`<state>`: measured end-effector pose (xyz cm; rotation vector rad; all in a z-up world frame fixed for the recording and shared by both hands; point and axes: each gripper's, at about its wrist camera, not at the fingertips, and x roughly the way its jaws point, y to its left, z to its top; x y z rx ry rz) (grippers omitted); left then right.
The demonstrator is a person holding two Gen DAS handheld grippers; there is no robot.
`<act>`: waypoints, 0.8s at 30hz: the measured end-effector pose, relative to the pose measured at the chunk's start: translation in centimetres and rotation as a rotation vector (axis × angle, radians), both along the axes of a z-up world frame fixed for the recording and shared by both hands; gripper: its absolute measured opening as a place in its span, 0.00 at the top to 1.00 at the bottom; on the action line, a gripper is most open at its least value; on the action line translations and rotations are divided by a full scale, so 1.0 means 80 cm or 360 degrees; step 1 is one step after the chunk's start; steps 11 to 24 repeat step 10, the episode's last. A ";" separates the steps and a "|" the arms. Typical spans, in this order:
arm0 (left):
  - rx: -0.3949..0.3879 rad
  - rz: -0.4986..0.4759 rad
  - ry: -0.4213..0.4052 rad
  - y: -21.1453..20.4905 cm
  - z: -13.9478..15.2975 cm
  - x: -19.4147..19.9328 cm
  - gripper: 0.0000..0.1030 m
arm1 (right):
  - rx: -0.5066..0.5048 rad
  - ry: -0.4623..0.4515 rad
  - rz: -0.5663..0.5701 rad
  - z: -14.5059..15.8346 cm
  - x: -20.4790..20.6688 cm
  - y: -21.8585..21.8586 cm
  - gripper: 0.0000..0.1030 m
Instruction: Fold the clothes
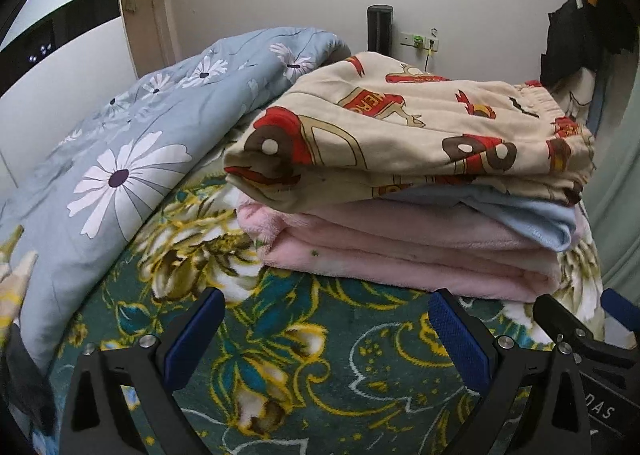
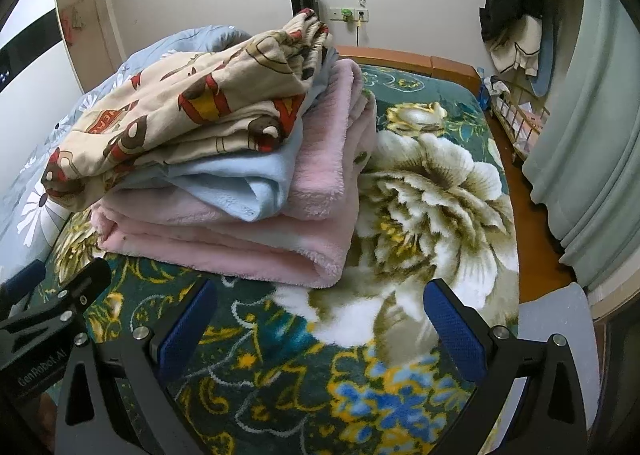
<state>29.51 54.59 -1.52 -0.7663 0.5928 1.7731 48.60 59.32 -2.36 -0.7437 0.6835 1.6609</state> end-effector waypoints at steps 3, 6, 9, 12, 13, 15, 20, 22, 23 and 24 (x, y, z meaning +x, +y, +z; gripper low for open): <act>-0.0007 0.0000 -0.0014 0.000 -0.001 -0.002 0.00 | 0.0005 -0.0008 0.0007 0.000 -0.001 0.001 0.00; -0.0006 0.0008 -0.0008 -0.001 -0.001 -0.003 0.00 | 0.0009 -0.0010 0.0007 0.000 -0.002 0.003 0.00; -0.0005 0.0016 0.0005 -0.001 -0.002 -0.004 0.00 | 0.0008 -0.0006 0.0013 0.000 -0.003 0.003 0.00; -0.0004 0.0020 0.0013 -0.001 -0.002 -0.004 0.00 | 0.0010 -0.0007 0.0017 0.000 -0.004 0.002 0.00; -0.0004 0.0020 0.0013 -0.001 -0.002 -0.004 0.00 | 0.0010 -0.0007 0.0017 0.000 -0.004 0.002 0.00; -0.0004 0.0020 0.0013 -0.001 -0.002 -0.004 0.00 | 0.0010 -0.0007 0.0017 0.000 -0.004 0.002 0.00; -0.0004 0.0020 0.0013 -0.001 -0.002 -0.004 0.00 | 0.0010 -0.0007 0.0017 0.000 -0.004 0.002 0.00; -0.0004 0.0020 0.0013 -0.001 -0.002 -0.004 0.00 | 0.0010 -0.0007 0.0017 0.000 -0.004 0.002 0.00; -0.0004 0.0020 0.0013 -0.001 -0.002 -0.004 0.00 | 0.0010 -0.0007 0.0017 0.000 -0.004 0.002 0.00; -0.0004 0.0020 0.0013 -0.001 -0.002 -0.004 0.00 | 0.0010 -0.0007 0.0017 0.000 -0.004 0.002 0.00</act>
